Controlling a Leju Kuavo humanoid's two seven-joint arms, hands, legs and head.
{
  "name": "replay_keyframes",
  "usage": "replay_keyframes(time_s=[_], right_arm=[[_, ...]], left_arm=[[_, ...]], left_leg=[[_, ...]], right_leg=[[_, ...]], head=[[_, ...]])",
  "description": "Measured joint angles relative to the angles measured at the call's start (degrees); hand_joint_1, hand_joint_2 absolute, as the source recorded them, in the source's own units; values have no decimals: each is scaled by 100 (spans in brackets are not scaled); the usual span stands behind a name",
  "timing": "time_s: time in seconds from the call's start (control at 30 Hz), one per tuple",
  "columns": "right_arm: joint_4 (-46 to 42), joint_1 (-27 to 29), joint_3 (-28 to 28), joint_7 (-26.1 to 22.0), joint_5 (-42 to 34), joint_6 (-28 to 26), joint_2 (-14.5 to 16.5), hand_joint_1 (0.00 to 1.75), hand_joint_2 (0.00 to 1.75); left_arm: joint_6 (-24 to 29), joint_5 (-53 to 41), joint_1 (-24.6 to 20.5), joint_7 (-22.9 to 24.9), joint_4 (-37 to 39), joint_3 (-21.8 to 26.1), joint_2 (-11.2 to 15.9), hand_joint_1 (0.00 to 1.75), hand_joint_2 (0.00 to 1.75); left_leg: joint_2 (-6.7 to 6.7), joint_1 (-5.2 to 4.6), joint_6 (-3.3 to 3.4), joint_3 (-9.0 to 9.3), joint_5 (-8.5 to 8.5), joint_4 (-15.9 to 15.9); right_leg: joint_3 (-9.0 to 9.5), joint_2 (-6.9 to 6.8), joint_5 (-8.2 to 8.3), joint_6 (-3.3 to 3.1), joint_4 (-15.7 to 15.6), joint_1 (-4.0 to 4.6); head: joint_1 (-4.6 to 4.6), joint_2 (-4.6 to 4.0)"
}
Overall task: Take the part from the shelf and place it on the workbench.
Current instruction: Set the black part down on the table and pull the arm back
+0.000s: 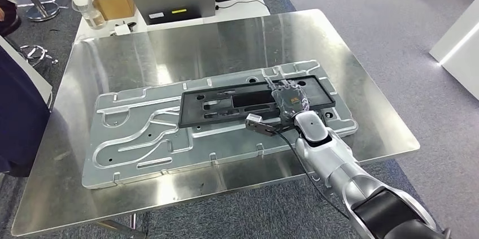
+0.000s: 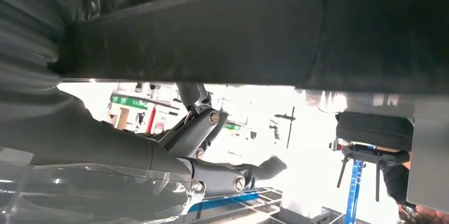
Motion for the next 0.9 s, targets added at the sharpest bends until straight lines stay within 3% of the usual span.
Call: replay_keyframes(time_s=[0.03,0.1,0.13,0.2,0.23,0.27,0.3,0.4,0.47,0.57,0.6,0.7,0.77,0.8,0.83,0.9], right_arm=[[31,-23,15,1,-16,-7,13,0,175],[90,-38,60,-2,-43,-16,34,0,175],[120,-47,90,-4,-50,-22,45,0,175],[168,-63,138,-8,-58,-31,65,0,175],[179,-64,151,-8,-64,-37,74,0,175],[185,-60,160,-8,-72,-44,76,0,175],[188,-57,172,-7,-82,-59,79,0,175],[160,-44,221,6,-107,-167,82,0,175],[73,-10,242,26,-103,-254,94,0,175],[-103,67,272,59,-86,-358,152,0,175],[-173,93,279,78,-90,-392,184,0,175],[-362,188,284,115,-128,-440,251,0,175],[-433,253,283,114,-142,-449,269,0,175],[-467,275,283,110,-146,-464,276,0,175],[-515,294,283,108,-150,-484,281,0,175],[-662,344,286,112,-150,-514,299,0,175]], left_arm=[[4,4,5,8,-1,-1,1,0,0],[7,7,17,20,2,-1,-2,0,0],[7,8,18,22,3,-1,-5,0,0],[6,16,12,25,4,-1,-7,0,0],[5,25,10,27,4,-1,-8,0,0],[5,35,11,31,4,-1,-8,0,0],[4,47,14,34,4,-1,-10,0,0],[-1,92,24,26,5,1,-14,0,0],[-5,110,20,5,7,3,-10,0,0],[-19,132,36,-14,10,4,-15,0,0],[-23,142,47,-17,12,4,-16,0,0],[-24,159,70,-28,15,6,-15,0,0],[-24,160,84,-30,15,8,-13,0,0],[-24,162,89,-31,15,8,-13,0,0],[-24,164,92,-31,15,8,-13,0,0],[-20,172,83,-31,15,8,-4,0,0]], left_leg=[[-18,12,24,43,78,-56],[-5,57,34,158,266,-226],[16,83,31,204,337,-306],[64,97,22,210,390,-360],[84,110,9,200,404,-354],[96,132,-12,195,410,-343],[96,164,-40,190,410,-324],[56,255,-179,132,357,-189],[20,261,-280,71,331,-114],[-28,281,-385,23,337,-101],[-34,289,-404,-27,236,-9],[-28,280,-408,-389,-467,908],[-28,256,-382,-535,-759,1471],[-28,237,-349,-458,-749,1468],[-27,208,-297,-254,-644,1226],[5,123,-148,311,-393,381]], right_leg=[[3,18,2,29,-11,18],[-38,-94,-78,82,41,79],[-144,-163,-216,112,218,98],[-479,-244,-579,164,874,45],[-620,-251,-687,189,1191,-4],[-669,-260,-690,218,1344,-52],[-601,-268,-588,254,1274,-100],[-28,-231,-154,366,274,-205],[130,-200,-96,321,-25,-203],[74,-258,-48,152,14,-183],[37,-283,-19,99,13,-183],[-128,-332,93,-13,7,-157],[-245,-343,169,-39,14,-111],[-296,-345,208,-47,16,-87],[-338,-345,247,-51,17,-63],[-393,-347,325,-46,17,-28]], head=[[-1,0],[1,0],[1,0],[-2,0],[-2,0],[-2,0],[0,0],[2,0],[-2,0],[-6,0],[-7,0],[-9,0],[-9,0],[-9,0],[-9,0],[-7,0]])
